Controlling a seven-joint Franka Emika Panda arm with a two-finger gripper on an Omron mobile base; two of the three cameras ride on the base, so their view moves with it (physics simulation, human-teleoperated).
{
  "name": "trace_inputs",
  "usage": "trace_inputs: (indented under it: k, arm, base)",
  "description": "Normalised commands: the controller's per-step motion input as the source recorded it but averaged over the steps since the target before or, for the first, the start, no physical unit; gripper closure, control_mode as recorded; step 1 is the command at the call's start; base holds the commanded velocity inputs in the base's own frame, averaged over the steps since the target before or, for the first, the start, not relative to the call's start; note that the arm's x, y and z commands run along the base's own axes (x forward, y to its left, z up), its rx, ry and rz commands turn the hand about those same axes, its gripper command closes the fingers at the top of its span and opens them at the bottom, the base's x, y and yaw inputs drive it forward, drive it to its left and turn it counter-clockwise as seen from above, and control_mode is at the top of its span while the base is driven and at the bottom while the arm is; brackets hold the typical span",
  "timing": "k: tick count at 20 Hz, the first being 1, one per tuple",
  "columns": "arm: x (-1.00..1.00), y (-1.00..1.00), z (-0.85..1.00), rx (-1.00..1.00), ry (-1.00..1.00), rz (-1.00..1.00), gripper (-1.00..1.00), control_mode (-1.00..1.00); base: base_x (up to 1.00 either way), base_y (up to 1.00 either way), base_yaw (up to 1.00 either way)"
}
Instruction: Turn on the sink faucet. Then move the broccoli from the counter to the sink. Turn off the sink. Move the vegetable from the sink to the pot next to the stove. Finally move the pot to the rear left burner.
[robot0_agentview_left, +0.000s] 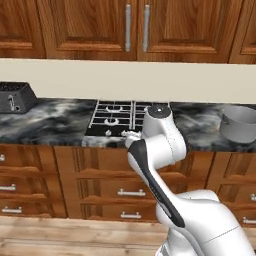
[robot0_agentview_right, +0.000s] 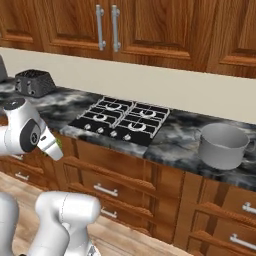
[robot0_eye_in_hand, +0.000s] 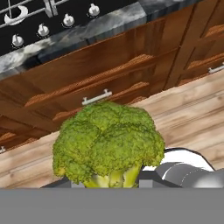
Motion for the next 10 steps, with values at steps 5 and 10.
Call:
trace_inputs:
  k: [5, 10]
  arm:
    - [0.0, 0.0, 0.0, 0.0, 0.0, 0.0, 1.0, 1.0]
    - [0.0, 0.0, 0.0, 0.0, 0.0, 0.0, 1.0, 1.0]
  base:
    - [0.38, -0.48, -0.19]
    - [0.44, -0.31, -0.19]
